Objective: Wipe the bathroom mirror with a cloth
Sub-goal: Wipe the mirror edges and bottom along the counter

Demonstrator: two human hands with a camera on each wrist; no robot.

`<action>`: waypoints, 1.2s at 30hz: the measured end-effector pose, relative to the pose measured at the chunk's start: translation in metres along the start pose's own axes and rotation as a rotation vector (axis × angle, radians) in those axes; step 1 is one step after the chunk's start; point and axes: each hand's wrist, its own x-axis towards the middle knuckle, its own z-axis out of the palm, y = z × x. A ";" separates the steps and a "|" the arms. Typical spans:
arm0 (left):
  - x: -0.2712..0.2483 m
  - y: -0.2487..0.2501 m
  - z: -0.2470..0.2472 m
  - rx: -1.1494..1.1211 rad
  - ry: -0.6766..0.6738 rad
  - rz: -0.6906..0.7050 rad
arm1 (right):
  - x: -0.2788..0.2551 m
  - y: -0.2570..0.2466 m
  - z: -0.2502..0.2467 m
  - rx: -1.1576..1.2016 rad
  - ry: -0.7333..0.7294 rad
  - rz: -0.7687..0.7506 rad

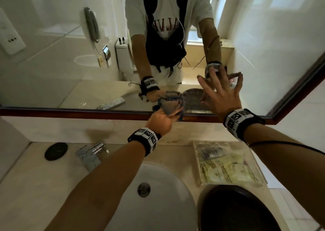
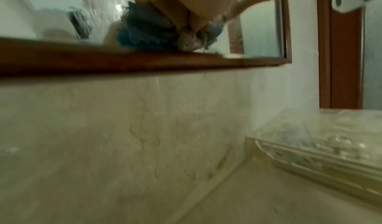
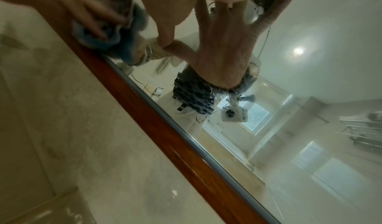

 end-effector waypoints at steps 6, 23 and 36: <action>-0.001 0.004 0.010 0.027 0.070 0.040 | -0.001 0.003 0.002 0.005 0.034 -0.032; 0.050 0.024 -0.018 0.054 0.099 -0.039 | -0.017 0.034 0.003 0.037 -0.021 -0.015; 0.076 0.037 -0.025 0.047 0.107 0.025 | -0.019 0.040 0.012 0.081 -0.031 -0.037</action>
